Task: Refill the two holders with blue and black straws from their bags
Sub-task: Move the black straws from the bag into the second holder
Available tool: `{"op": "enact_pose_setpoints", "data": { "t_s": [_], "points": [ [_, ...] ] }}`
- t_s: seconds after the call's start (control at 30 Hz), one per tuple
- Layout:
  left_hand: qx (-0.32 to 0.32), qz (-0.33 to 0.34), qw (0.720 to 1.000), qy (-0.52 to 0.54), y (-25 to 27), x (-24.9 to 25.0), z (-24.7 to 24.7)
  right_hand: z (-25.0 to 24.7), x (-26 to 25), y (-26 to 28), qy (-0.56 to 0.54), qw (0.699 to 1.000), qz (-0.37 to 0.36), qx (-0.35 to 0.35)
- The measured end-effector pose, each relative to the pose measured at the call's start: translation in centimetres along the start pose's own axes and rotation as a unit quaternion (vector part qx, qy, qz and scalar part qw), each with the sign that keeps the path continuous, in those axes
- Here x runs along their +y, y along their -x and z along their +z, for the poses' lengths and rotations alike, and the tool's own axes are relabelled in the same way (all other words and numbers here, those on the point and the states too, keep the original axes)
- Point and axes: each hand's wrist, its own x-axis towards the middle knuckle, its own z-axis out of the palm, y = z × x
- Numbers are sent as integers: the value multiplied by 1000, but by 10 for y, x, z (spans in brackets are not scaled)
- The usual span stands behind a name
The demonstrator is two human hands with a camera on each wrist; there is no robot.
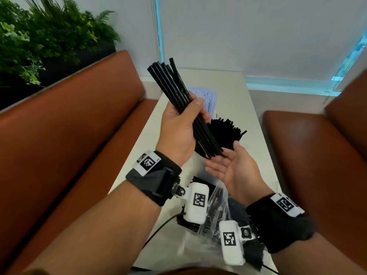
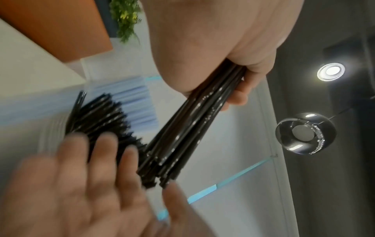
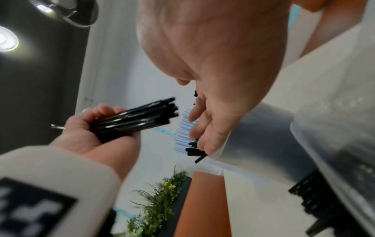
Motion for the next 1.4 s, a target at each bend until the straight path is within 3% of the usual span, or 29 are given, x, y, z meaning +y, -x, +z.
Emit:
{"op": "enact_pose_setpoints", "data": {
  "t_s": [0.13,0.23,0.33,0.4,0.43,0.5,0.53,0.6,0.7,0.87,0.97,1.1,1.17,1.27,1.4],
  "points": [
    [-5,-70,998,7,12,-27,11,5,-3,6,-71,996,13,-55],
    [15,-73,997,15,11,-31,8,-3,-6,2,-86,995,11,-47],
    [21,-84,996,2,11,-31,4,-6,-5,0,-22,996,-2,-87],
    [28,-89,996,-4,11,-32,2,-6,-4,0,83,990,-65,-97],
    [33,-89,996,-3,11,-31,0,-7,-5,0,160,975,-120,-101],
    [35,-93,995,-14,11,-31,-1,-9,-5,1,356,903,-205,-124],
    [28,-97,994,-26,14,-32,-1,-10,-3,1,430,866,-217,-132],
    [16,-111,993,-44,18,-31,-1,-8,1,2,495,830,-235,-103],
    [16,-110,993,-26,12,-18,-5,-10,7,1,542,800,-256,-40],
    [-2,-61,997,-54,0,2,1,-13,10,-2,591,758,-274,-20],
    [50,10,997,-56,-20,17,1,-22,4,-8,635,717,-288,11],
    [121,89,988,-44,-47,21,-5,-35,4,-21,742,639,-194,58],
    [126,81,983,-109,-44,4,-6,-38,8,-28,770,611,-175,49],
    [94,22,966,-239,-30,-27,-12,-41,10,-37,779,589,-212,35],
    [82,-15,914,-398,-25,-55,-30,-47,12,-43,771,590,-236,38]
  ]
}}
